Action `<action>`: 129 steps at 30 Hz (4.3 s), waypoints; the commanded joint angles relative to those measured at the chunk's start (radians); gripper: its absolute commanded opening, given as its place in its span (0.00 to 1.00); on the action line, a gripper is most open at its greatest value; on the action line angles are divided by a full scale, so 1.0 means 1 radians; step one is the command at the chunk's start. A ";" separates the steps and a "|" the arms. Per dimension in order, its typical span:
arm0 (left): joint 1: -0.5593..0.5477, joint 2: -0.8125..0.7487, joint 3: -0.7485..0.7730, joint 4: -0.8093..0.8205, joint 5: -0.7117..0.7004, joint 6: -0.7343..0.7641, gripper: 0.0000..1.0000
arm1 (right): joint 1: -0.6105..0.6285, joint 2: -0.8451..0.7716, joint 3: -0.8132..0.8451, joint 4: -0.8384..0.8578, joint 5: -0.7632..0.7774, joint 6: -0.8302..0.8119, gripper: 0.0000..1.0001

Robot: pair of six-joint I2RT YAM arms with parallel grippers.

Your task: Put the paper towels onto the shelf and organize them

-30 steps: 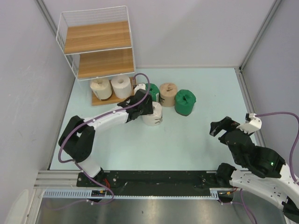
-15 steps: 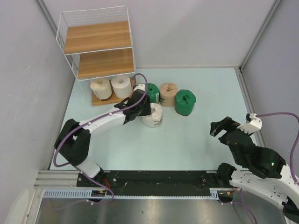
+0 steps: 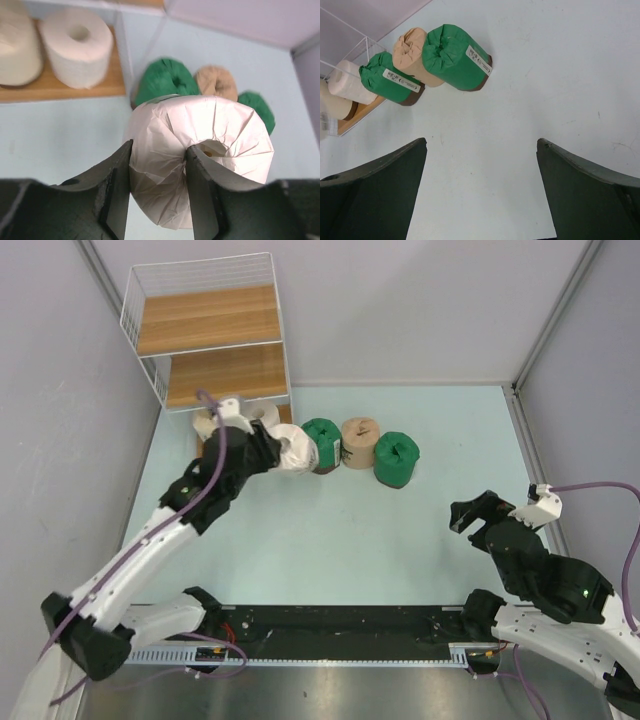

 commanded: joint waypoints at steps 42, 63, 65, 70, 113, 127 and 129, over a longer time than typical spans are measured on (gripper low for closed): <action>0.639 0.204 0.279 0.365 0.137 -0.072 0.47 | 0.003 -0.050 -0.001 -0.042 0.075 0.029 0.95; 0.639 0.241 0.187 0.452 0.084 -0.046 0.56 | 0.005 -0.059 0.001 -0.042 0.091 0.019 0.95; 0.639 0.244 0.179 0.452 0.082 -0.044 0.59 | 0.005 -0.062 0.001 -0.045 0.091 0.019 0.95; 0.639 0.231 0.173 0.463 0.087 -0.053 0.84 | 0.005 -0.064 0.001 -0.047 0.088 0.024 0.95; 0.642 -0.112 -0.154 0.509 0.221 -0.193 0.88 | 0.054 -0.076 0.001 -0.067 0.098 0.042 0.94; 0.641 0.020 -0.140 0.598 0.292 -0.214 0.56 | 0.060 -0.075 0.001 -0.068 0.101 0.044 0.93; 0.641 0.041 -0.129 0.616 0.303 -0.217 0.56 | 0.062 -0.073 0.001 -0.068 0.101 0.046 0.93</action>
